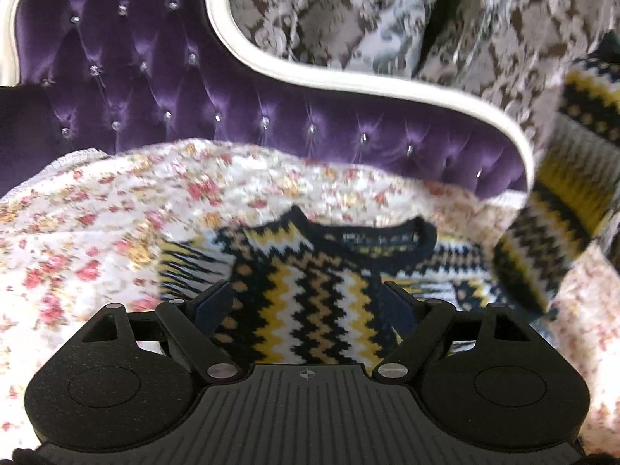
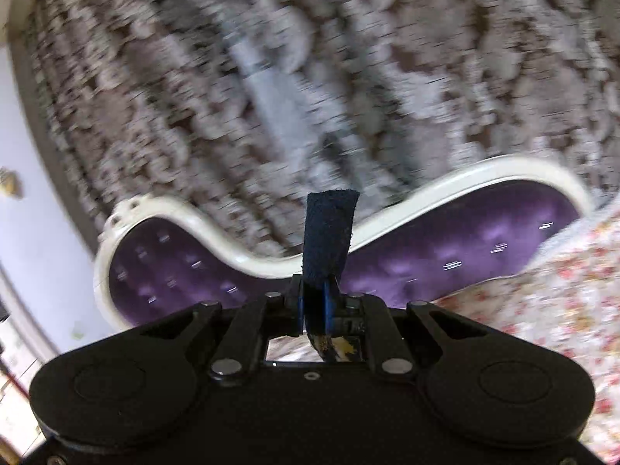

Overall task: Fold small clothes
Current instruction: 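Carry the sleeve across the sweater body with the right gripper and release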

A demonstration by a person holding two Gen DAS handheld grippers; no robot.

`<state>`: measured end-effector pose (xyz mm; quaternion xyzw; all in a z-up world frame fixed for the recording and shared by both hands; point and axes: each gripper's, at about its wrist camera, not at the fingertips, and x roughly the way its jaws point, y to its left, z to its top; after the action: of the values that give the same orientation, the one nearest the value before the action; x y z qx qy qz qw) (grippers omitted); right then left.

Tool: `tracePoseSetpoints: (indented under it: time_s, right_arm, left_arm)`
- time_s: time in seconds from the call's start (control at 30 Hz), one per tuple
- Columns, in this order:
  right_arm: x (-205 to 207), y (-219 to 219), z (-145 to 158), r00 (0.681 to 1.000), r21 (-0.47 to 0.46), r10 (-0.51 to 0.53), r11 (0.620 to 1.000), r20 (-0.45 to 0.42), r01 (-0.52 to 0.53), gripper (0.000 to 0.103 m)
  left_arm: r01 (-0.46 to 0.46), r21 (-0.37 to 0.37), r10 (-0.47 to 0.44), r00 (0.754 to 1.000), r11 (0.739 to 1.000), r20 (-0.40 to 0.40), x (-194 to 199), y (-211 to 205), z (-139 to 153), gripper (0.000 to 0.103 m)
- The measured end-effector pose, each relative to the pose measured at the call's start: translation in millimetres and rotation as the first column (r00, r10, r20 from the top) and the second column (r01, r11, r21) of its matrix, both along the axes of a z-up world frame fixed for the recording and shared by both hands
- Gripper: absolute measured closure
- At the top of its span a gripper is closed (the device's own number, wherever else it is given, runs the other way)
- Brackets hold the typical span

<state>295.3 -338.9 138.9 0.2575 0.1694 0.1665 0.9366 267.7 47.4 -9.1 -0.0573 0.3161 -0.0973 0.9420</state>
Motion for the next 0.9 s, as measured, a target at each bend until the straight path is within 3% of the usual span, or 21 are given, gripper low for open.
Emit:
tracePoseSetpoints:
  time_s: [0.23,0.63,0.77,0.9]
  right_arm:
    - [13,89,-34,0.988,0.002,0.144,0.990,-0.051,-0.144,0.085]
    - [24,201,-158,0.945,-0.093,0.219,0.964,-0.245,-0.247,0.082]
    - [17,213,-182,0.915,-0.082,0.278,0.946,-0.293,-0.313,0.074]
    - [6,203,-185,0.905,-0.053,0.317,0.937,-0.284,-0.344,0.042]
  left_arm:
    - [-0.035,-0.068,0.036,0.999,0.997,0.021,-25,45,13,0.021]
    - [-0.115,-0.116,0.112,0.993,0.987,-0.040,-48,97,-4,0.021]
    - [-0.122,-0.128,0.116,0.992,0.984,-0.050,-49,105,-5,0.020]
    - [-0.124,-0.144,0.117,0.992,0.982,-0.057,-46,104,-5,0.020]
